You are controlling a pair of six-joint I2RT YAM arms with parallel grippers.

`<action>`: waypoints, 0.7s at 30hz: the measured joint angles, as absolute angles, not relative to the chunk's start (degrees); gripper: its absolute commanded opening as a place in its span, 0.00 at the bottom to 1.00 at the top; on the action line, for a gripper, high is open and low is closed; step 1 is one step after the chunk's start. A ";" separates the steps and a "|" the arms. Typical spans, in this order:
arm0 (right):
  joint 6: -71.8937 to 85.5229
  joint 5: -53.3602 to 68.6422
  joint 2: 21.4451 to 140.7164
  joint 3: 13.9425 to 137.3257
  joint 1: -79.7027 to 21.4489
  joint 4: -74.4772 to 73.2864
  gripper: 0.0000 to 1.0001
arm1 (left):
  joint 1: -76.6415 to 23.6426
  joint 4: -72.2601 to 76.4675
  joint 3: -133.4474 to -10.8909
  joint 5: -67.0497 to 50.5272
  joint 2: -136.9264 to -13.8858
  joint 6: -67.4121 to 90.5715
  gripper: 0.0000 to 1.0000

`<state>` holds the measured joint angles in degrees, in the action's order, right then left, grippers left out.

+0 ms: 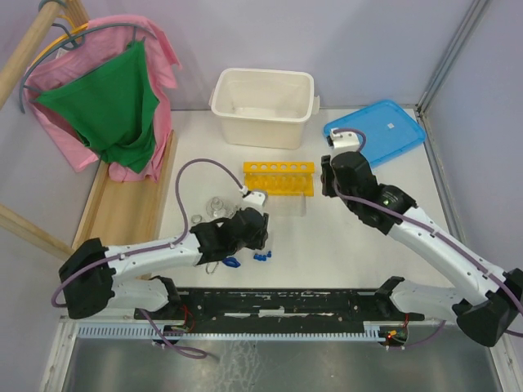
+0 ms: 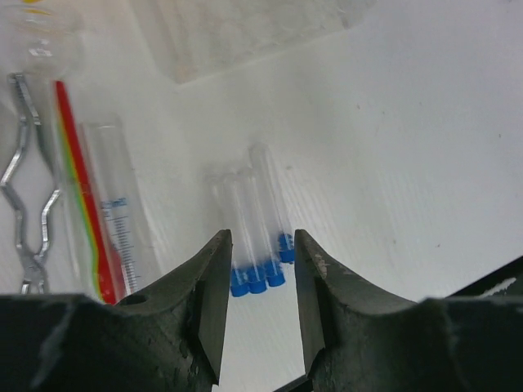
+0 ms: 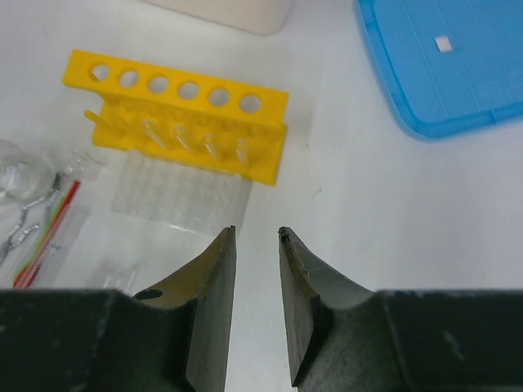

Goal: Organize the chemistry lab equipment
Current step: Insert the test tube into the slot of the test tube rack, then pick up the test tube at the center of the board.

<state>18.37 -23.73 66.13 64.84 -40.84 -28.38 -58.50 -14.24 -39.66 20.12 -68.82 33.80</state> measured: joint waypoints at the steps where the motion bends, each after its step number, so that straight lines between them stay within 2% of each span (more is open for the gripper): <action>1: 19.16 -24.40 64.77 63.24 -40.84 -29.45 0.36 | -60.03 -14.22 -40.29 20.51 -70.17 34.06 0.43; 8: 23.83 -25.82 58.61 53.30 -40.82 -35.16 0.36 | -68.14 -14.04 -45.45 22.37 -81.97 36.97 0.40; 21: 25.52 -25.80 54.78 49.65 -40.82 -35.88 0.36 | -68.34 -17.91 -48.42 26.85 -88.25 39.92 0.39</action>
